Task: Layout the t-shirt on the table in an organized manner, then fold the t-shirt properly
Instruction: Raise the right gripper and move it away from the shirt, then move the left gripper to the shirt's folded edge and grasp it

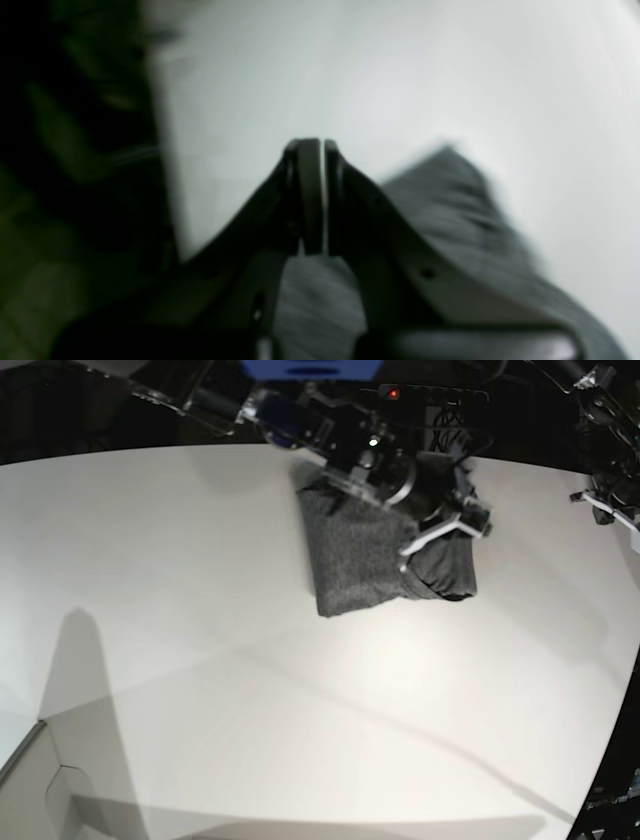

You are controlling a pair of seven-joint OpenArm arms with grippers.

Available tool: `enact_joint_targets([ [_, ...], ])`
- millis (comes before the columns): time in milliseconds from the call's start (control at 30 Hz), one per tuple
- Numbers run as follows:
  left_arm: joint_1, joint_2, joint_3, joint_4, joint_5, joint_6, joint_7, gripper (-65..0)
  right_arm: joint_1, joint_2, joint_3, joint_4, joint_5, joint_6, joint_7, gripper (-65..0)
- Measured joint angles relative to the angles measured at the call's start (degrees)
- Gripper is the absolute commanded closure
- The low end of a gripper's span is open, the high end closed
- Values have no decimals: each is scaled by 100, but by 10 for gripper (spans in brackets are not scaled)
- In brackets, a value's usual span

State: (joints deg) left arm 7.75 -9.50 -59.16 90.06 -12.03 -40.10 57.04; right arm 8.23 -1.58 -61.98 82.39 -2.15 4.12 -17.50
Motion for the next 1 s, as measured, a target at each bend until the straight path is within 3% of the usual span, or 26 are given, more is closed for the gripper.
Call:
enact_joint_targets([
  [200, 0, 17, 4, 0, -4, 0, 7, -11, -365, 79, 1368, 199, 26, 15, 0, 0],
  [333, -11, 151, 0, 28, -131, 0, 17, -125, -525, 249, 2330, 492, 0, 17, -48, 0],
  [433, 42, 278, 11, 254, -505, -2, 94, -218, -577, 474, 2677, 807, -2, 326, -33, -8],
  [633, 22, 507, 42, 920, -1036, 4, 9, -246, -894, 553, 3860, 898, -2, 378, -50, -163],
  [800, 4, 706, 800, 1043, -1095, 2, 61, -250, -1185, 761, 4815, 901, 17, 448, -59, -249],
  [867, -20, 815, 1119, 1016, -1095, 4, 26, -286, -1279, 815, 5195, 898, -17, 411, -76, -272],
  [1000, 17, 1152, 1676, 999, -1049, 0, 109, -430, -1434, 831, 6107, 901, 4, 407, -68, -305],
])
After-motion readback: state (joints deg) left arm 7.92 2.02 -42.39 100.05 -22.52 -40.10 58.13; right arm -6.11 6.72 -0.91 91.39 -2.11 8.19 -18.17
